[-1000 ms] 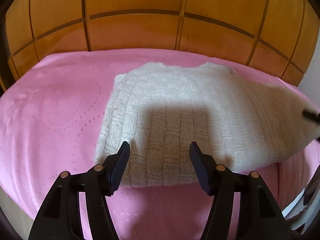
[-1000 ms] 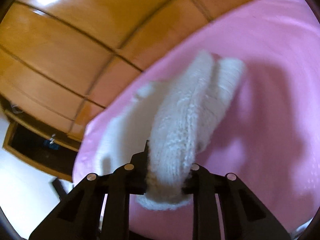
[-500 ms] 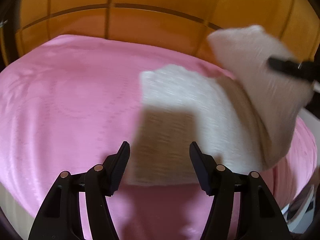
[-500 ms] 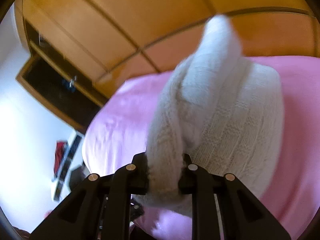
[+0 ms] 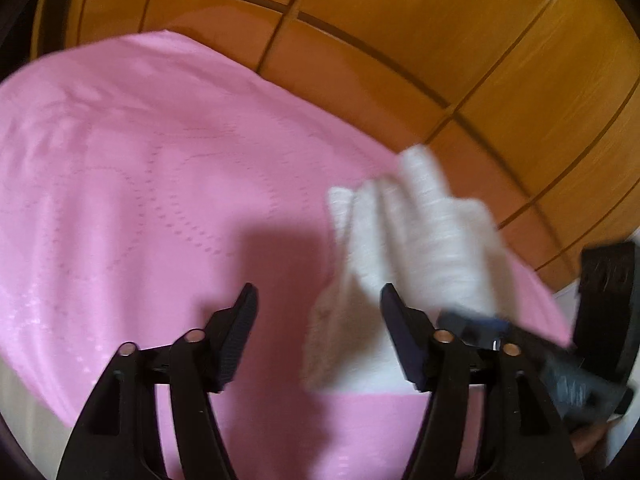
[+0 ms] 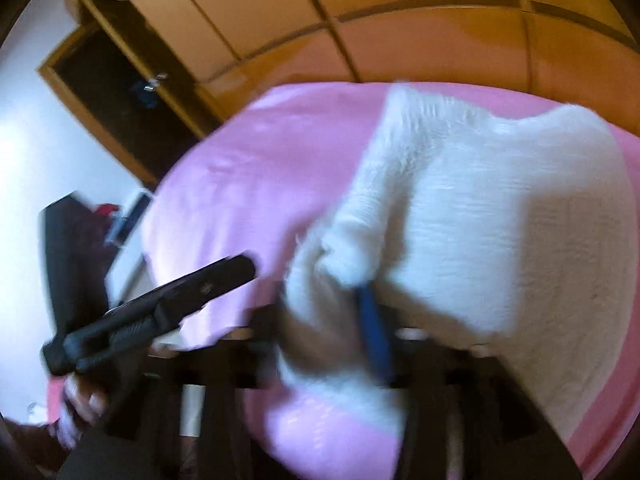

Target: Fold small clothes

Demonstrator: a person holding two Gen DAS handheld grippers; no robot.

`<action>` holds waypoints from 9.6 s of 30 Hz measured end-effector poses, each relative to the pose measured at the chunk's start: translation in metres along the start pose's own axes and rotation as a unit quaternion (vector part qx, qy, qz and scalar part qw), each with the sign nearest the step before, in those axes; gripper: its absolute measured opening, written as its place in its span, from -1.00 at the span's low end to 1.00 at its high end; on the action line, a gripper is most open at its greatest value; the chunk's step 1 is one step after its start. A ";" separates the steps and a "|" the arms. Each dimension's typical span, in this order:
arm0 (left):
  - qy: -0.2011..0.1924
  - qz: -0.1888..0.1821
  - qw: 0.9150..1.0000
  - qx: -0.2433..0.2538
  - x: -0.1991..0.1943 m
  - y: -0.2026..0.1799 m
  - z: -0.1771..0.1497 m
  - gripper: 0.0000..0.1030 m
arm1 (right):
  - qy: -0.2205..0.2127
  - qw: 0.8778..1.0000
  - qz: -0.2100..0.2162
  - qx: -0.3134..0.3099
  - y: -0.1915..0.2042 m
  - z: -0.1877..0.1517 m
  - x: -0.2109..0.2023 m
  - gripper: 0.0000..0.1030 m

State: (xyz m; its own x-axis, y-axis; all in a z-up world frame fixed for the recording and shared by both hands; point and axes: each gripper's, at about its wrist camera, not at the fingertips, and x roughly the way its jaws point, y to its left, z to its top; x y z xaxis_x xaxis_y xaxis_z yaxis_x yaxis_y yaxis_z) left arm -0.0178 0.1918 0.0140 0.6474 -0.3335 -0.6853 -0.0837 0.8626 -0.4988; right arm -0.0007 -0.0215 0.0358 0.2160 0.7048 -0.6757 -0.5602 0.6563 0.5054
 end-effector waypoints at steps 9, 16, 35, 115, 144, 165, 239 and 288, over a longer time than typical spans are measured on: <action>0.034 -0.092 0.995 -0.031 0.011 -0.021 0.031 0.36 | -0.052 0.998 -0.029 0.035 -0.034 -0.046 -0.069 0.02; 0.098 -0.089 0.991 -0.009 0.061 -0.056 0.047 0.41 | -0.081 0.984 -0.096 0.128 -0.093 -0.081 -0.107 0.05; 0.043 -0.012 0.996 0.083 0.041 -0.066 0.024 -0.76 | -0.064 0.993 -0.095 0.043 -0.054 -0.065 -0.068 0.02; 0.071 -0.198 0.974 0.079 0.081 -0.061 0.007 -0.55 | -0.103 0.983 0.003 0.149 -0.129 -0.013 -0.078 -0.04; 0.086 -0.058 0.918 0.384 0.212 -0.370 -0.097 -0.55 | -0.197 0.889 -0.365 0.195 -0.214 -0.143 -0.281 -0.06; 0.017 -0.017 0.949 0.315 0.127 -0.328 -0.091 0.38 | -0.170 0.851 -0.423 0.262 -0.182 -0.156 -0.243 0.54; -0.043 0.032 0.953 0.297 0.059 -0.280 -0.125 0.92 | -0.204 0.794 -0.518 0.243 -0.109 -0.179 -0.207 0.95; -0.032 0.041 0.955 0.292 0.063 -0.276 -0.122 0.92 | -0.208 0.812 -0.492 0.236 -0.116 -0.173 -0.211 0.95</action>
State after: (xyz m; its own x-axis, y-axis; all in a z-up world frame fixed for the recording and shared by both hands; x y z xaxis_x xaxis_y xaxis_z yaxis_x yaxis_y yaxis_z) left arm -0.0462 -0.1136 0.0440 0.7039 -0.2484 -0.6654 0.2889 0.9560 -0.0512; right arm -0.1195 -0.2926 0.0271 0.6801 -0.2581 -0.6862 0.3948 0.9176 0.0463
